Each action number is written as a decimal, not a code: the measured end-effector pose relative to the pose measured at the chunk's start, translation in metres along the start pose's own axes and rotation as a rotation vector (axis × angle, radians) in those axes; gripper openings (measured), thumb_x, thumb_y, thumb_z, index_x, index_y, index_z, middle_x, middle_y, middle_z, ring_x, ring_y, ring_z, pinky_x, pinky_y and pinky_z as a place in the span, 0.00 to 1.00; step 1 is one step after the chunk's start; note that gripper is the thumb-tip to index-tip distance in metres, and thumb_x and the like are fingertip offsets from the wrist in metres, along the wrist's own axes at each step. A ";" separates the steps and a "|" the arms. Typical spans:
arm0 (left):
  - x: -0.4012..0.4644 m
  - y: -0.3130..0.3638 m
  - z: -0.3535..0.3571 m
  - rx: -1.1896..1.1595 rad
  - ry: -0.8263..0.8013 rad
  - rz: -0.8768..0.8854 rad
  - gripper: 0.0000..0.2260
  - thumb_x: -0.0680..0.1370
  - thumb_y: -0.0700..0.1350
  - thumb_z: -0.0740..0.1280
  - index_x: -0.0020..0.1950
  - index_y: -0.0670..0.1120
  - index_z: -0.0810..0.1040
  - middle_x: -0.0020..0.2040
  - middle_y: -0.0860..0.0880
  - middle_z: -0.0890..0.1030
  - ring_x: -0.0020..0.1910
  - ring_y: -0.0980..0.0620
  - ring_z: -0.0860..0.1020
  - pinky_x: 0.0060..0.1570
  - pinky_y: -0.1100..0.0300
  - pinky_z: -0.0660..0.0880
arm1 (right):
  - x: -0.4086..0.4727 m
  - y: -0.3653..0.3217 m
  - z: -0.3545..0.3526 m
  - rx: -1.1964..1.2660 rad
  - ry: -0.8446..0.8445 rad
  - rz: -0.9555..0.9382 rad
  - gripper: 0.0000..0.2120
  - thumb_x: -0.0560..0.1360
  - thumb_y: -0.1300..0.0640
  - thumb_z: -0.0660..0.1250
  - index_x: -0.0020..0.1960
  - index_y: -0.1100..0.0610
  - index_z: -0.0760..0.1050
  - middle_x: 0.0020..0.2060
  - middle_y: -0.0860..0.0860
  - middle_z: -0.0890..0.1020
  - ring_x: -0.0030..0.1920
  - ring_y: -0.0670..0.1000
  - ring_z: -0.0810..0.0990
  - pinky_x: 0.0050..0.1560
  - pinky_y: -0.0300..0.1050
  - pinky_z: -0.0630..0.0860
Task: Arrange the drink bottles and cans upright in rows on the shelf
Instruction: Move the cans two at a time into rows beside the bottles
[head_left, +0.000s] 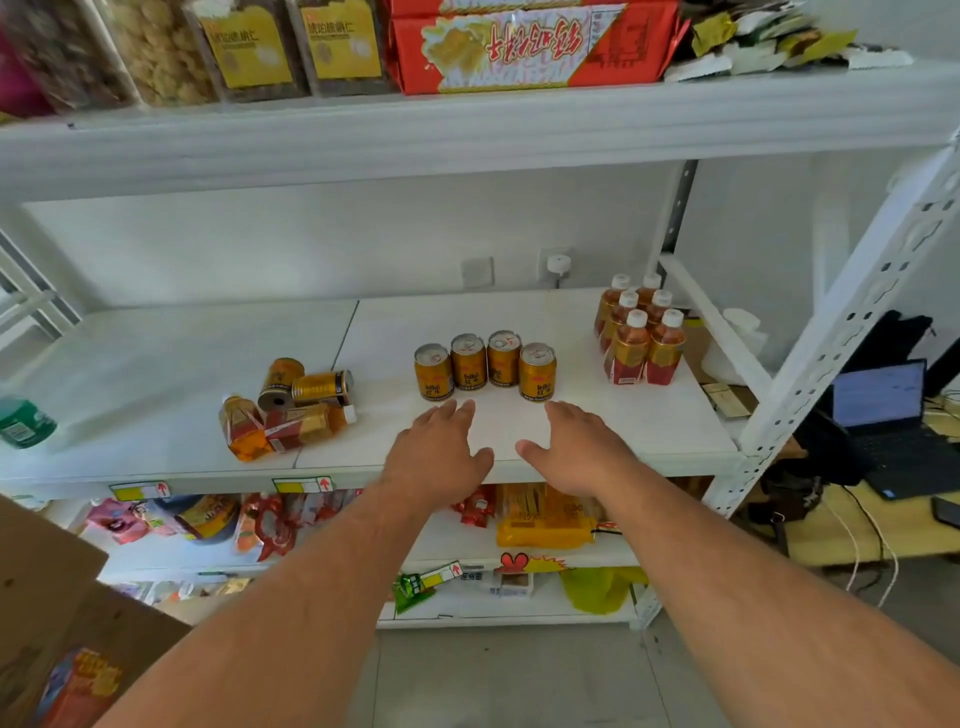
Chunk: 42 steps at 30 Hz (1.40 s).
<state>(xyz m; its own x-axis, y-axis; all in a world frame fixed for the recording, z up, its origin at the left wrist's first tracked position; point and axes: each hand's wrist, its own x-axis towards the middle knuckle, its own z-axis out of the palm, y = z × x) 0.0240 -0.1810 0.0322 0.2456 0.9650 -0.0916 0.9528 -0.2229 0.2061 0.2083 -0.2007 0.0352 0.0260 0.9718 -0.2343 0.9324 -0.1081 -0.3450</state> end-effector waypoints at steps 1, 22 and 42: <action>0.007 -0.007 -0.002 -0.005 0.005 0.012 0.34 0.78 0.61 0.59 0.80 0.50 0.53 0.80 0.48 0.56 0.77 0.46 0.56 0.72 0.46 0.61 | 0.005 -0.004 0.001 0.008 0.005 0.017 0.39 0.80 0.36 0.59 0.82 0.55 0.52 0.81 0.53 0.58 0.79 0.57 0.59 0.75 0.56 0.63; 0.172 -0.032 -0.018 -0.041 -0.049 0.218 0.39 0.74 0.60 0.69 0.79 0.49 0.55 0.77 0.49 0.62 0.74 0.47 0.64 0.68 0.50 0.65 | 0.128 0.000 0.011 0.285 0.131 0.271 0.41 0.68 0.36 0.72 0.74 0.51 0.63 0.67 0.53 0.75 0.65 0.56 0.76 0.64 0.56 0.76; 0.284 -0.003 0.003 -0.031 -0.224 0.235 0.27 0.64 0.61 0.75 0.59 0.56 0.73 0.52 0.55 0.78 0.49 0.51 0.75 0.50 0.56 0.68 | 0.206 0.049 0.019 0.625 0.172 0.160 0.30 0.67 0.51 0.80 0.64 0.52 0.71 0.55 0.49 0.81 0.55 0.50 0.80 0.55 0.45 0.79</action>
<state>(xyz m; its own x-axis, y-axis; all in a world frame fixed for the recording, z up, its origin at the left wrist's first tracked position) 0.0913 0.0938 0.0030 0.4945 0.8325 -0.2498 0.8604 -0.4281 0.2766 0.2519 -0.0102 -0.0473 0.2524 0.9476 -0.1958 0.5291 -0.3046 -0.7920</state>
